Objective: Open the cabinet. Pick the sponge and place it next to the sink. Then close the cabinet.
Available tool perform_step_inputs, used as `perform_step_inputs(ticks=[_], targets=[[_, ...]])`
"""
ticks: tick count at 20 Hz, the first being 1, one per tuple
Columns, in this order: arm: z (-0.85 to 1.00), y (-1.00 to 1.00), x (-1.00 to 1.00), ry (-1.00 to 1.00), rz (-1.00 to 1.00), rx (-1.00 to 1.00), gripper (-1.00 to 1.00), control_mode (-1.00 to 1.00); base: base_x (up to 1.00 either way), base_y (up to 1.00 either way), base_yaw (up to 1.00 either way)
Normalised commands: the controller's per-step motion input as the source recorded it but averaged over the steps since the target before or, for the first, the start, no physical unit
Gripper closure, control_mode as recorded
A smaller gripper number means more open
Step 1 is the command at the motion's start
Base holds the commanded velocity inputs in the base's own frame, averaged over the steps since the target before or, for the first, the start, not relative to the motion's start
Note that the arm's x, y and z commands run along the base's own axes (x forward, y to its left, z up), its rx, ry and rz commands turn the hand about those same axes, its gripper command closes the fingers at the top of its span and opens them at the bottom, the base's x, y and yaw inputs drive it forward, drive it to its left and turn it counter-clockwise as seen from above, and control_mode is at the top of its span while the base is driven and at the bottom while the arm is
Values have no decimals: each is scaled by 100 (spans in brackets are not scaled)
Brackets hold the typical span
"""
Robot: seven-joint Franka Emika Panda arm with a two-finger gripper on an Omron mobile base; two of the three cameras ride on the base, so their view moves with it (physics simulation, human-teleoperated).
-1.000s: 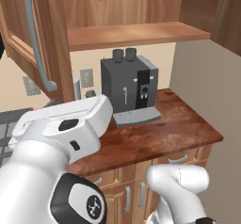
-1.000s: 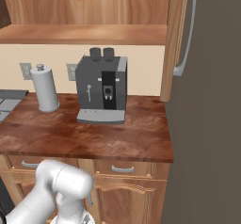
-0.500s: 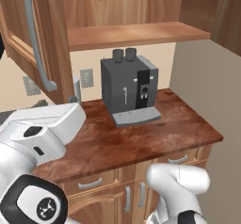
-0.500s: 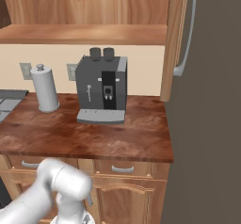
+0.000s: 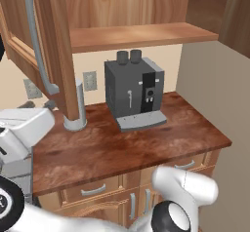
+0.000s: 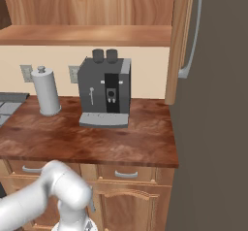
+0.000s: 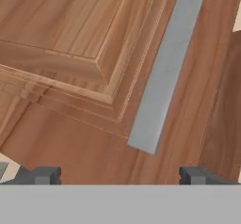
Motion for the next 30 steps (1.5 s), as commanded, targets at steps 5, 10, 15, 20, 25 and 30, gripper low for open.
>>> perform_step_inputs(ticks=[5,10,15,20,25,30], targets=[[-1,5,26,0,-8,0,-100,-100,0,0,0],[0,-54,29,0,0,1,-100,-100,0,0,0],[0,-75,32,0,0,2,-100,-100,0,0,0],[0,-85,23,-1,5,3,-100,-100,0,0,0],[0,-70,38,-6,17,4,-100,-100,0,0,0],[0,-58,59,-7,25,4,-100,-100,0,0,0]])
